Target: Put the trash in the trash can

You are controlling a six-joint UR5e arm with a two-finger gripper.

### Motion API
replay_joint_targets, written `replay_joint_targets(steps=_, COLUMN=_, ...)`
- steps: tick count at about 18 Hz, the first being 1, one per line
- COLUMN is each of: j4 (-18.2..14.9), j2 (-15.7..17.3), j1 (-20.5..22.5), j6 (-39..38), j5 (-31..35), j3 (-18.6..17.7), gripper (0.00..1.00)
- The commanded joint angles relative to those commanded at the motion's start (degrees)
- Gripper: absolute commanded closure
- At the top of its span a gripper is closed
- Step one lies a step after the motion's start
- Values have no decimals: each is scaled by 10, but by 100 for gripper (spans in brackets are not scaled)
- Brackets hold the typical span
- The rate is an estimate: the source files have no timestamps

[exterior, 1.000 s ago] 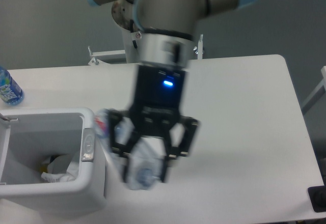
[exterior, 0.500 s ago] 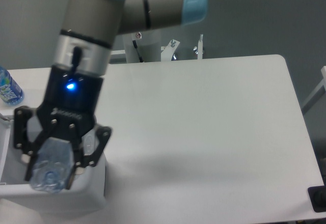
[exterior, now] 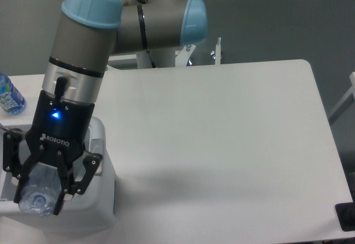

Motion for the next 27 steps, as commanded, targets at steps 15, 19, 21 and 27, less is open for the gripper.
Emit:
replay_joint_targets(steps=15, j4=-6, j2=20, j1=138, j6=10, j5=258, j3=-43, gripper=0)
replay_joint_targets(steps=19, j4=-10, j2=63, j1=188, j6=80, j5=308, j3=-65, gripper=0)
replay_joint_targets(steps=21, j4=-22, j2=79, j1=199, j6=92, j5=317, j3=-85, gripper=0)
replay_joint_targets(steps=27, j4=-85, j2=119, j1=235, j6=293, j5=328, j3=-134, gripper=0)
